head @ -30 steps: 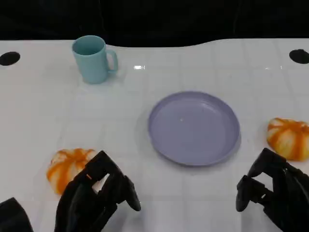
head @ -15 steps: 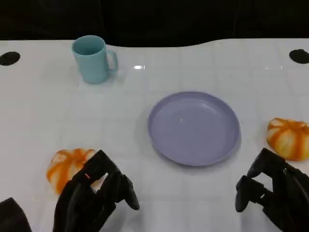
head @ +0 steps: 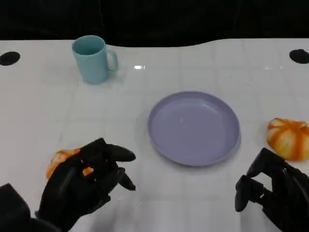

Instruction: Grasp the bread from the table and place it into the plate.

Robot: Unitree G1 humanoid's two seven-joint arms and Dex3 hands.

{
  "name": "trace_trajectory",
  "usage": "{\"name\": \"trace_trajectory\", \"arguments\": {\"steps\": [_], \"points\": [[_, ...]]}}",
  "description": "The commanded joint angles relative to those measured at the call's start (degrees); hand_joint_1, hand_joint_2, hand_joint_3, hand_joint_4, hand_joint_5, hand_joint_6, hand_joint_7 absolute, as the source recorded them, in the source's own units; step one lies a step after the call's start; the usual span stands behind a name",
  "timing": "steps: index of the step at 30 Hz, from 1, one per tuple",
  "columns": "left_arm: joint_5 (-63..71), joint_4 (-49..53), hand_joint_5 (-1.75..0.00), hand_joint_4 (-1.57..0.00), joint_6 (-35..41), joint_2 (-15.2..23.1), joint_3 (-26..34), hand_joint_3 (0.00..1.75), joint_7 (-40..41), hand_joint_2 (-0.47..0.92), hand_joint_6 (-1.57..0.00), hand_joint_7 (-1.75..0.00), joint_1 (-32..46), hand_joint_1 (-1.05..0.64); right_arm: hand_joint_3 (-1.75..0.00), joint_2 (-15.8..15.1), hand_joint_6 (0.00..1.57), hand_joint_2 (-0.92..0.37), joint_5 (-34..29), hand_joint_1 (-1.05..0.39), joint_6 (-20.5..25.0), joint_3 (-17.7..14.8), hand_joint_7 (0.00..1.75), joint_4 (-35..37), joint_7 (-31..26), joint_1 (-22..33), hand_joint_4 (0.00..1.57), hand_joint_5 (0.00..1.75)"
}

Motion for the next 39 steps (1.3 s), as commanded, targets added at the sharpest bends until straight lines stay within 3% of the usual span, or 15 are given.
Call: {"name": "trace_trajectory", "arguments": {"steps": [1,3,6,13,21,29,39], "points": [[9.2,-4.1,-1.12,-0.43,-1.6,6.7,-0.8,0.29,1.5,0.92,-0.66,-0.29,-0.4,-0.6,-0.33,-0.3,0.61,-0.92,0.4,-0.58,-0.2,-0.3,1.58,-0.2,0.2,0.0,0.74,1.75],[13.0,-5.7,-1.09,-0.42,-1.8,9.5,-1.1,0.3,1.8,0.92,-0.65,-0.26,-0.7,-0.6,-0.34,-0.3,0.6,-0.92,0.4,-0.58,-0.3,-0.3,1.58,-0.1,0.3,0.0,0.74,1.75],[22.7,-9.4,-0.91,-0.29,-2.7,15.0,-1.4,0.23,3.1,0.92,-0.54,-0.12,-1.3,-0.57,-0.33,-0.4,0.61,-0.92,0.4,-0.58,0.3,-0.3,1.58,-0.6,-0.2,0.1,0.74,1.75],[38.0,-14.5,-0.65,-0.26,-3.7,21.2,-1.5,0.18,7.1,0.92,-0.47,-0.01,-1.1,-0.54,-0.33,-0.5,0.6,-0.92,0.4,-0.58,0.2,-0.3,1.58,-0.5,-0.1,0.1,0.74,1.75],[56.1,-18.7,-0.27,-0.09,-0.8,27.7,-2.3,0.12,6.5,0.92,-0.28,0.0,-2.8,-0.58,-0.32,-0.3,0.61,-0.92,0.0,-0.58,0.5,-0.1,1.56,-0.7,-0.9,0.1,0.74,1.75],[67.1,-19.4,-0.1,-0.03,4.0,29.4,-6.0,0.01,2.5,0.91,-0.18,0.0,-4.5,-0.56,-0.35,-0.3,0.6,-0.92,0.4,-0.58,-0.1,-0.2,1.59,-0.2,0.2,-0.1,0.74,1.75],[70.5,-11.7,-0.07,-0.04,4.8,29.8,-11.2,0.0,-0.1,0.88,-0.16,0.0,-9.7,-0.54,-0.32,-0.3,0.61,-0.92,0.2,-0.59,0.6,-0.4,1.58,-0.4,-0.4,-0.2,0.74,1.75]]}}
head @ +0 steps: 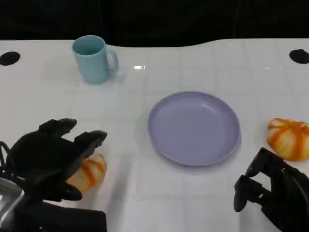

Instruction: Grasp the bread from the table and place it into the plate.

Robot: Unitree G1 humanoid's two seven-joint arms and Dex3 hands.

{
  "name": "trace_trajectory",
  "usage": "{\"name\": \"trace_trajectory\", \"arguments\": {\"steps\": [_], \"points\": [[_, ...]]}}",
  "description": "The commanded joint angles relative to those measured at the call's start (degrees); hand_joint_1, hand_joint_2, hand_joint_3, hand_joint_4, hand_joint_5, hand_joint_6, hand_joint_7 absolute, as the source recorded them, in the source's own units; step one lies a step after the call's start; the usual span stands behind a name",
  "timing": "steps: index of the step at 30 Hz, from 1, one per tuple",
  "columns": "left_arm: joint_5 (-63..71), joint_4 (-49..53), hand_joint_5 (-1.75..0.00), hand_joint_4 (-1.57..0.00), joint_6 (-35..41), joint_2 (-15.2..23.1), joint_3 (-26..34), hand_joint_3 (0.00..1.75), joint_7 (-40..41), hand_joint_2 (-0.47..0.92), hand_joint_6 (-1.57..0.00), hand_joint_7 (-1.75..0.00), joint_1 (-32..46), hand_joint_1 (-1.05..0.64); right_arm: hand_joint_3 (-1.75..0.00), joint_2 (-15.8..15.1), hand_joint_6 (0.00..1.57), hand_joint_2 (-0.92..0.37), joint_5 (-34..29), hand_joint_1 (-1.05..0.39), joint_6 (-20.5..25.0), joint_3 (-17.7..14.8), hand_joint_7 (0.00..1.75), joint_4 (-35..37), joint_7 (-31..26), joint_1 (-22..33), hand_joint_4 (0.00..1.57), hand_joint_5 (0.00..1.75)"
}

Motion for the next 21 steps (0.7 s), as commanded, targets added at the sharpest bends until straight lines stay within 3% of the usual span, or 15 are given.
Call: {"name": "trace_trajectory", "arguments": {"steps": [1,21], "points": [[0.1,3.4,-0.06,-0.04,0.6,1.0,-1.6,0.0,-1.3,0.88,-0.16,0.0,-2.3,-0.54,-0.32,-0.3,0.61,-0.92,0.2,-0.59,0.0,-0.5,1.58,-0.3,-0.5,0.0,0.74,1.75],[0.1,35.4,-0.06,-0.14,-1.0,-2.5,-12.6,0.0,10.1,0.91,-0.14,-0.01,-15.7,-0.56,-0.35,-0.6,0.61,-0.92,0.4,-0.58,-0.5,-0.6,1.59,0.0,0.7,0.1,0.74,1.75]]}}
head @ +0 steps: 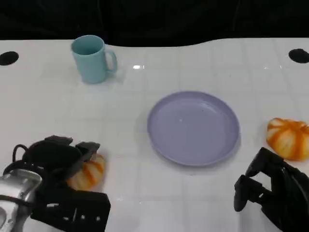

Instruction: Grasp the bread from the table and place it into the plate.

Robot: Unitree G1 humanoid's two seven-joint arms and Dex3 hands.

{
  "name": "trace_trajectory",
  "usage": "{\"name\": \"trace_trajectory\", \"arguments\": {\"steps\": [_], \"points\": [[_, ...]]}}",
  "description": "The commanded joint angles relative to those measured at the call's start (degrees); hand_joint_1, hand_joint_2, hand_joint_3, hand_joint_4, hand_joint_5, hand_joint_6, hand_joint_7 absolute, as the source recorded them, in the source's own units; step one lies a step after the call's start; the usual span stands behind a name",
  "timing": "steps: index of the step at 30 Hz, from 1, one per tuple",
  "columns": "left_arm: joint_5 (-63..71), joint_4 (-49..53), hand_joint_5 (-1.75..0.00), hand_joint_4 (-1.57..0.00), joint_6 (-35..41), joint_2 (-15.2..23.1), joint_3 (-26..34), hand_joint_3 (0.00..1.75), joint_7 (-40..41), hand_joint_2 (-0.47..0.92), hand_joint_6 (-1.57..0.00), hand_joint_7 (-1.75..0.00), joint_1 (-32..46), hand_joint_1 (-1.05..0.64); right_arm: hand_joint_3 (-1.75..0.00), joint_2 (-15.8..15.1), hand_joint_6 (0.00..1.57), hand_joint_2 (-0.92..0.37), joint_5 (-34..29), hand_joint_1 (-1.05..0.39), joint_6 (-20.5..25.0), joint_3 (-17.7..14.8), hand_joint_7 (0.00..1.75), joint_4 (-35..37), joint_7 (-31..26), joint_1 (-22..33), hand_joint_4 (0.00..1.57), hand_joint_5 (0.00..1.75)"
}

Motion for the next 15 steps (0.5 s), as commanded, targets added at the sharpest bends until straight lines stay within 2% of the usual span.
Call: {"name": "trace_trajectory", "arguments": {"steps": [1,6,11,12,13,14,15], "points": [[-0.5,5.6,-0.06,-0.14,-0.3,-0.1,-2.0,0.0,2.8,0.91,-0.14,0.0,-2.8,-0.56,-0.35,-0.6,0.61,-0.92,0.6,-0.58,-0.1,-0.6,1.59,-0.3,0.3,0.2,0.74,1.75],[-1.5,13.4,-0.06,-0.15,-1.9,-1.2,-4.3,0.01,6.1,0.92,-0.16,-0.01,-5.8,-0.55,-0.35,-0.5,0.61,-0.92,0.4,-0.59,-0.4,-0.6,1.6,-0.5,0.2,0.4,0.75,1.75],[-4.0,17.3,-0.13,-0.28,-3.1,-1.7,-5.0,0.11,7.3,0.92,-0.2,-0.02,-7.0,-0.4,-0.33,-0.6,0.62,-0.92,0.5,-0.59,0.4,-0.6,1.58,-1.5,-0.5,0.9,0.75,1.75],[-4.8,18.2,-0.27,-0.4,-3.8,-1.9,-4.7,0.13,8.5,0.92,-0.29,-0.04,-7.0,-0.35,-0.33,-0.7,0.62,-0.92,0.5,-0.59,0.3,-0.6,1.57,-1.5,-0.3,0.9,0.75,1.75],[-5.6,19.1,-0.8,-0.4,-4.5,-2.1,-4.5,0.15,9.9,0.92,-0.43,-0.04,-7.1,-0.29,-0.34,-0.8,0.62,-0.92,0.5,-0.58,0.2,-0.7,1.58,-1.5,-0.2,0.9,0.75,1.75],[-6.2,19.8,-1.09,-0.39,-5.0,-2.3,-4.5,0.16,11.0,0.92,-0.51,-0.05,-7.2,-0.26,-0.34,-0.8,0.62,-0.92,0.5,-0.58,0.1,-0.7,1.58,-1.4,-0.1,1.0,0.75,1.75],[-7.0,21.0,-1.23,-0.38,-6.7,-2.3,-4.4,0.17,13.0,0.92,-0.55,-0.05,-7.6,-0.25,-0.34,-0.8,0.62,-0.92,0.6,-0.58,0.2,-0.7,1.58,-1.4,-0.1,0.9,0.74,1.75]]}}
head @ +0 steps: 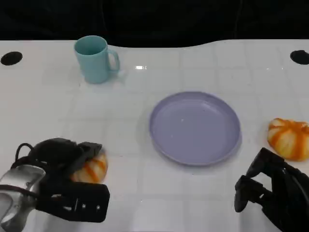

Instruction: Grasp the bread from the table and place it into the plate.

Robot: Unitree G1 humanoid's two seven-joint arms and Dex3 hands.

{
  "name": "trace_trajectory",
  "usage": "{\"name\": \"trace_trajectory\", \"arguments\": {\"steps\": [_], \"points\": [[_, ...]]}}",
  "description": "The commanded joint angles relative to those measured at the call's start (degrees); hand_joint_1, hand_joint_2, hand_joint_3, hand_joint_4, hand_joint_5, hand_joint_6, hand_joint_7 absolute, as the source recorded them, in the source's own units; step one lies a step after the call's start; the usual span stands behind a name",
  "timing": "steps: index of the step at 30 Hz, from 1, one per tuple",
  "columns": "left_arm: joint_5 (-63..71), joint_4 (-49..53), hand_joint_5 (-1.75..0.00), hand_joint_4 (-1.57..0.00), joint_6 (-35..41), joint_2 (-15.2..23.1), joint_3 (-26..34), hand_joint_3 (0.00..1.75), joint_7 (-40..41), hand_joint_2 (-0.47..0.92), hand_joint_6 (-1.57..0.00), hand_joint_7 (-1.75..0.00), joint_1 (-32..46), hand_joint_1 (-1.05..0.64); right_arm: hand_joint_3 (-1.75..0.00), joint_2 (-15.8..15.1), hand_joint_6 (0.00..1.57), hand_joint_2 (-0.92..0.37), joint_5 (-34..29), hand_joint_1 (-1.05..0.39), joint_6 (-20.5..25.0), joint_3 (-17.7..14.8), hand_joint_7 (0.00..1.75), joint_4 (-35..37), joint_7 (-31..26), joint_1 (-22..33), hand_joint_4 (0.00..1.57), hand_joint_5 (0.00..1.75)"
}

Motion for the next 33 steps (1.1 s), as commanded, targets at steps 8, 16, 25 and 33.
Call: {"name": "trace_trajectory", "arguments": {"steps": [8,16,25,33], "points": [[-5.3,10.2,-1.74,-0.91,-11.7,-1.2,0.9,0.48,20.7,0.91,-0.69,-1.71,-1.1,-0.24,-0.35,-0.8,0.61,-0.92,0.6,-0.58,-0.2,-0.8,1.58,-0.2,0.4,0.2,0.74,1.75],[-9.3,12.2,-1.75,-0.87,-15.4,-3.2,3.7,0.94,29.7,0.7,-0.62,-1.75,-0.2,-0.21,-0.35,-0.3,0.61,-0.92,0.4,-0.58,-0.1,-0.7,1.58,0.0,-0.3,0.1,0.75,1.75],[-22.2,12.0,-1.75,-0.89,-19.8,-6.1,9.1,1.3,23.8,0.5,-0.75,-1.75,0.4,-0.17,-0.35,-0.2,0.6,-0.92,0.3,-0.59,-0.4,-0.6,1.58,0.4,-0.3,-0.2,0.74,1.75],[-26.5,4.5,-1.75,-0.93,-16.2,-8.4,11.6,1.48,19.1,0.39,-0.77,-1.75,-1.0,-0.16,-0.34,-0.3,0.61,-0.92,0.2,-0.59,-0.7,-0.7,1.59,1.2,0.0,-0.4,0.74,1.75]]}}
